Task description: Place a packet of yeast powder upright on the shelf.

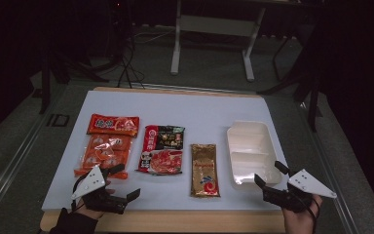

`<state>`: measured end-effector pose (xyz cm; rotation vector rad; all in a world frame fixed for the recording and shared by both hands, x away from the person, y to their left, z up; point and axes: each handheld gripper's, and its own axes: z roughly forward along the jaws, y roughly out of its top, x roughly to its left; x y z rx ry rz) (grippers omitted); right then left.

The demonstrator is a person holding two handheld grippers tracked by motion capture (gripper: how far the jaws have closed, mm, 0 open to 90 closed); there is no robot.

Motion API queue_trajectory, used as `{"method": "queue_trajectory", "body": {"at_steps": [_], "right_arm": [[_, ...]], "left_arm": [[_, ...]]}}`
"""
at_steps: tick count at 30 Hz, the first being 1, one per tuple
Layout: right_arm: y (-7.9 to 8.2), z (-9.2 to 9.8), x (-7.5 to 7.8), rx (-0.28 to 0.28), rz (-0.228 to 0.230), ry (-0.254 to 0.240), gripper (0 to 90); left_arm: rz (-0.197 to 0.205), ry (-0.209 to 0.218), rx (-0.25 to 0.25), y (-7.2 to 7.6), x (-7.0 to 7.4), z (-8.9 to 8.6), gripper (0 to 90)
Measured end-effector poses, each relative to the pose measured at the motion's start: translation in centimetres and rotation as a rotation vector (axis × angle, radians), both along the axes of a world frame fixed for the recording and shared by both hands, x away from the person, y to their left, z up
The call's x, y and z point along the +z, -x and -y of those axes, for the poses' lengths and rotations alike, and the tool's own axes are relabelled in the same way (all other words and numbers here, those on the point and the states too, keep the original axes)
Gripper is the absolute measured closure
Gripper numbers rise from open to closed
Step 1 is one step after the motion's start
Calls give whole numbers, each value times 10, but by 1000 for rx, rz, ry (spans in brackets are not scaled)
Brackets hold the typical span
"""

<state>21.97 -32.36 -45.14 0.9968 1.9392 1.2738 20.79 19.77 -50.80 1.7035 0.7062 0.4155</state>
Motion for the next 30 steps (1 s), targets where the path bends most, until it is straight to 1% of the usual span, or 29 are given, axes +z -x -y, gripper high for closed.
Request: {"method": "queue_trajectory", "body": {"at_steps": [3,4,5,6,7,9,11,12,14,15,16,17,18,19,20,21,22,23,25,26,27,28,29,30], "right_arm": [[-1,1,0,-4,-3,-11,167],[-1,1,0,-13,-9,-11,152],[-1,0,1,-21,-11,-15,142],[-1,0,2,-9,-26,-40,137],[-1,-1,2,-3,-27,-44,135],[-1,-3,3,-1,-21,-32,130],[-2,-4,3,29,-39,-47,124],[-2,-5,4,38,-57,-50,120],[-3,-7,4,43,-75,-34,117],[-3,-8,5,50,-83,-24,116],[-3,-9,5,52,-78,-18,116],[-3,-10,6,53,-83,-20,116],[-2,-10,8,59,-93,-25,116],[-2,-11,9,58,-86,-26,116],[-1,-12,11,56,-81,-30,116],[-1,-12,13,64,-82,-41,116],[-1,-14,15,76,-81,-50,116],[-1,-16,17,82,-78,-46,116],[-2,-23,20,74,-79,-3,116],[-3,-27,21,56,-67,24,118],[-3,-30,22,41,-56,52,130],[-3,-30,22,41,-56,52,130],[-4,-34,23,52,-54,48,129],[-6,-39,26,75,-64,21,128]], "left_arm": [[-8,14,2,-1,-1,-1,18],[-10,14,1,-1,-1,-1,18],[-4,14,4,-1,-2,-2,18],[0,14,8,-1,-2,-2,18],[1,14,8,-2,-2,-3,18],[9,32,9,-3,-2,-5,18],[16,38,6,-4,-2,-5,19],[18,43,3,-4,-2,-5,19],[15,55,-13,-3,-2,-5,19],[21,63,-22,-2,-1,-4,19],[25,58,-27,-1,0,-4,19],[23,54,-33,0,1,-3,19],[35,63,-50,1,2,-3,19],[57,78,-64,3,3,-2,19],[68,76,-58,4,4,-2,19],[69,80,-49,4,5,-3,19],[60,93,-50,4,5,-3,19],[49,97,-54,4,5,-4,19],[45,102,-45,4,5,-5,20],[27,115,-41,4,6,-5,19],[14,138,-31,4,6,-5,19],[14,138,-31,4,6,-5,19],[10,147,-40,5,7,-4,19],[13,144,-43,6,7,-3,19]]}}
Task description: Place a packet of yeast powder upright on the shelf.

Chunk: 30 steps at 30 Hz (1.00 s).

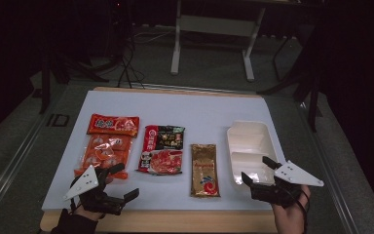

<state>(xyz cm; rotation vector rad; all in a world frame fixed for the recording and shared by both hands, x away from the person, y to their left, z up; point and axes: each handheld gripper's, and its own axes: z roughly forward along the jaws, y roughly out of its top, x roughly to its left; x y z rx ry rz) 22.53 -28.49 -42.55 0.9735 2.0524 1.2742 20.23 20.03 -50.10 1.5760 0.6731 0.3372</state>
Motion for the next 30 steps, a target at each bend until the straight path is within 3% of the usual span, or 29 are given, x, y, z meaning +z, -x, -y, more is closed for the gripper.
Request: {"method": "queue_trajectory", "body": {"at_steps": [3,5,9,12,14,17,18,24,30], "right_arm": [[-4,-6,9,22,13,-13,127],[-6,-10,15,32,26,-29,129],[-15,-16,24,56,-3,-25,126],[-22,-20,28,80,-20,-49,116],[-28,-24,29,84,-34,-32,116],[-33,-28,29,105,-50,-42,121],[-37,-30,27,112,-61,-54,131],[-47,-40,22,118,-92,-32,111],[-59,-45,14,100,-127,-34,113]], "left_arm": [[12,-23,-4,2,0,4,19],[-2,-22,-8,1,0,4,19],[-43,-33,13,-2,-1,3,18],[-62,-36,17,-3,0,2,18],[-73,-53,24,-4,-1,3,18],[-84,-62,15,-4,-1,3,19],[-102,-106,28,-5,-1,6,20],[-113,-105,-18,-5,-3,7,20],[-116,-100,-26,-5,-4,7,20]]}}
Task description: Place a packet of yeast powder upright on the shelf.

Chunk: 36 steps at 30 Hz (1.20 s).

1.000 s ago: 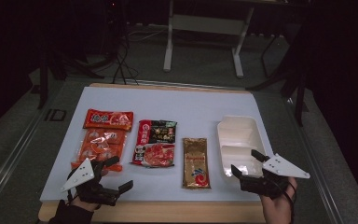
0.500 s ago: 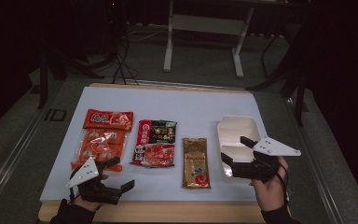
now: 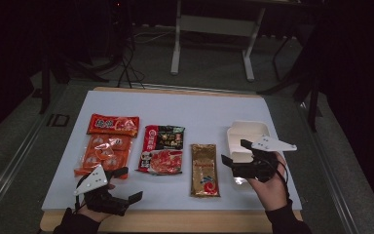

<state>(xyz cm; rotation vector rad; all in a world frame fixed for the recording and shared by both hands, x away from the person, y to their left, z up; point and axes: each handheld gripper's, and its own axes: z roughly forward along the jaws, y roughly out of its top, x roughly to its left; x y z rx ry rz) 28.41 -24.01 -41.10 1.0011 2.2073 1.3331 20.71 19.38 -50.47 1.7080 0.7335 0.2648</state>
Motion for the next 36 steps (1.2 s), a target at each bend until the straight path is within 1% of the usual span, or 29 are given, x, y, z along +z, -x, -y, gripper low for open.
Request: {"method": "queue_trajectory", "body": {"at_steps": [1,5,6,7,8,9,10,11,13,14,15,17,18,20,22,27,28,29,30,31,33,36], "right_arm": [[-3,-2,-2,9,-12,-3,113],[-12,-10,-6,14,-34,-1,115],[-16,-12,-7,22,-50,-3,116],[-18,-14,-7,23,-56,-3,117],[-20,-16,-8,15,-52,4,139],[-23,-18,-9,17,-55,11,138],[-26,-21,-11,21,-69,12,138],[-28,-22,-12,21,-73,13,148],[-32,-27,-16,8,-96,17,172],[-33,-28,-17,0,-102,19,206],[-34,-30,-18,-7,-105,23,221],[-38,-34,-20,-16,-119,37,227],[-40,-36,-22,-9,-134,40,234],[-44,-41,-24,-13,-155,66,240],[-51,-44,-27,-9,-197,71,240],[-68,-51,-34,-40,-240,106,238],[-71,-52,-36,-48,-247,118,239],[-71,-52,-36,-48,-247,118,239],[-75,-54,-38,-62,-263,123,239],[-80,-57,-42,-83,-282,151,238],[-86,-60,-48,-105,-301,170,239],[-93,-61,-56,-121,-333,181,238]], "left_arm": [[1,-4,0,0,0,0,20],[-1,-14,-14,1,-1,2,20],[1,-15,-9,1,-1,2,20],[1,-14,-9,1,0,2,20],[3,-15,-10,1,0,2,20],[5,-17,-2,2,0,2,20],[2,-14,-3,2,0,1,20],[2,-13,-3,1,0,1,20],[0,-10,-1,1,0,0,20],[-3,-10,-2,1,0,0,20],[-1,-12,2,1,0,0,20],[-1,-10,-5,1,0,0,20],[1,-14,-2,2,0,0,20],[-1,-17,-8,2,0,1,20],[-3,-17,-10,2,0,1,20],[-2,-20,-3,2,0,1,20],[-6,-16,-9,2,0,1,20],[-6,-16,-9,2,0,1,20],[-5,-20,-3,2,0,1,20],[-7,-16,-9,2,0,1,20],[-8,-17,-9,2,-1,1,20],[-10,-20,-13,2,-1,1,20]]}}
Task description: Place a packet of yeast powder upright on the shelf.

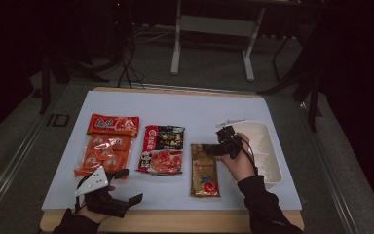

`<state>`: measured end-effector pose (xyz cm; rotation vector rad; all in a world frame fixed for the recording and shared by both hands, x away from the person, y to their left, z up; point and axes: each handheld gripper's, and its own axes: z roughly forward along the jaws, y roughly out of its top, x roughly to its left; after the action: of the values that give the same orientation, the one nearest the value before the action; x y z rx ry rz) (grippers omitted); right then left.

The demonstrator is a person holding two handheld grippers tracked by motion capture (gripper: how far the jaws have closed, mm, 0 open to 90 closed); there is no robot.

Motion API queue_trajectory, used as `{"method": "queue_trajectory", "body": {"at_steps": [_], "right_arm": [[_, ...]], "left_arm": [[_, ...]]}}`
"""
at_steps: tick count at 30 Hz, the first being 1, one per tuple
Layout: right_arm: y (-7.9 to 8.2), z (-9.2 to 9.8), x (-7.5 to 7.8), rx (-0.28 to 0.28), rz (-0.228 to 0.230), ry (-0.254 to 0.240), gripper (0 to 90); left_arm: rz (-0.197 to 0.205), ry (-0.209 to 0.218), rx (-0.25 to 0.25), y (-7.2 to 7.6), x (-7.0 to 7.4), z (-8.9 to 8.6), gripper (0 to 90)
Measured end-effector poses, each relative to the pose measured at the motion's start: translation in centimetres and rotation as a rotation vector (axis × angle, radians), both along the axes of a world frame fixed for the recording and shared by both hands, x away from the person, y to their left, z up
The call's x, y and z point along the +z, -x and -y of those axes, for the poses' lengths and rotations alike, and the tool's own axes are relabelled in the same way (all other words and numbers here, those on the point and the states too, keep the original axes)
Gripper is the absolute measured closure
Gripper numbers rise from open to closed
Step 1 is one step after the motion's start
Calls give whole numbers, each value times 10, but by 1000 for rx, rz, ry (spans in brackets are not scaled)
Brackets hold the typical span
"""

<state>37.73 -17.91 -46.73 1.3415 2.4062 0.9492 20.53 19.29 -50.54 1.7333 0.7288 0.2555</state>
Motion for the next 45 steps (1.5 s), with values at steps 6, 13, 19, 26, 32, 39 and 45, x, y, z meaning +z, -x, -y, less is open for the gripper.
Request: {"method": "queue_trajectory", "body": {"at_steps": [6,13,19,26,32,39,45], "right_arm": [[-13,-7,-11,-50,-67,49,250],[-25,-19,-25,-130,-143,108,290],[-32,-26,-33,-176,-159,171,292],[-38,-25,-43,-191,-246,180,356],[-40,-21,-45,-163,-259,185,655],[-37,-25,-44,-115,-246,201,879],[-29,-22,-28,-68,-181,164,883]], "left_arm": [[-7,2,3,-1,0,-1,20],[-5,2,-6,1,0,-1,20],[-8,5,-7,1,0,-1,20],[-13,1,-6,0,0,-1,20],[-27,1,-6,-1,-2,-1,20],[-29,3,-1,-2,-2,-1,20],[-32,12,3,-3,-3,-2,20]]}}
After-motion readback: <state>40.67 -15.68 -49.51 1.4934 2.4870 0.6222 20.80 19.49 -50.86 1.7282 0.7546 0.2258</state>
